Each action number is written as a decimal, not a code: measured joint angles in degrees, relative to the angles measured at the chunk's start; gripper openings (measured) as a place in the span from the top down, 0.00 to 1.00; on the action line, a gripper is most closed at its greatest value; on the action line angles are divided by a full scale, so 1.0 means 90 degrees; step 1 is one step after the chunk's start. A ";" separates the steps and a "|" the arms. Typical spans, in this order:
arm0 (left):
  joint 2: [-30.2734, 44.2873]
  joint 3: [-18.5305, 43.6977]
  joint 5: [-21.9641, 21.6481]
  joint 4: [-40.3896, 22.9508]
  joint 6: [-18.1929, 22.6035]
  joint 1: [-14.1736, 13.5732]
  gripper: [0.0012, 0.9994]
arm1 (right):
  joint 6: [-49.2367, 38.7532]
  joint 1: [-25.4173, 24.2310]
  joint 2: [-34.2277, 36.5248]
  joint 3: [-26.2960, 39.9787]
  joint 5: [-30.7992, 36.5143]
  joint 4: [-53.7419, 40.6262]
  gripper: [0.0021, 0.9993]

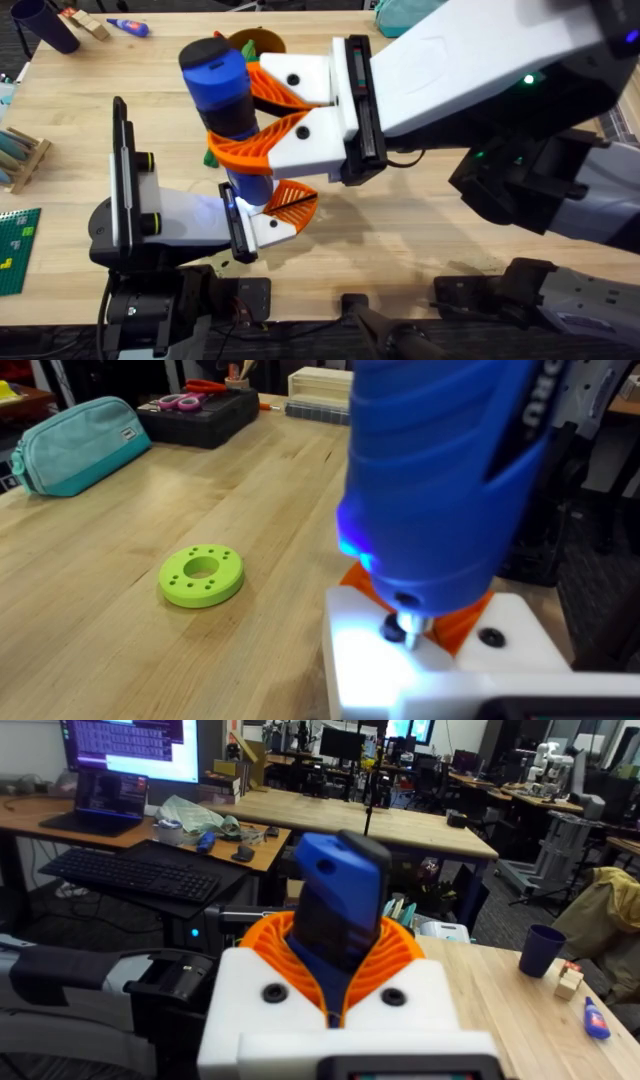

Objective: Pick up the gripper from the table and insert it into the empty holder that is missing its gripper. Then pick up a screw, insert it into the mounting hole, and use the screwdriver to tighten it. Finally, clean up the table by picking up the vegetable and placing it into the bucket.

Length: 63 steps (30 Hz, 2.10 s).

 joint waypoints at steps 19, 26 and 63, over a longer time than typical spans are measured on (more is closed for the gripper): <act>0.0024 0.0007 0.0000 -0.0022 -0.0001 0.0000 0.99 | 0.0053 -0.0002 0.0032 -0.0041 -0.0055 0.0456 0.96; 0.0024 0.0007 0.0000 -0.0022 -0.0001 0.0000 0.99 | 0.0051 -0.0021 0.0032 -0.0014 -0.0223 0.0340 0.96; 0.0024 0.0007 0.0000 -0.0022 -0.0001 0.0000 0.99 | -0.0203 -0.0177 0.0032 0.0437 -0.0650 -0.0147 0.96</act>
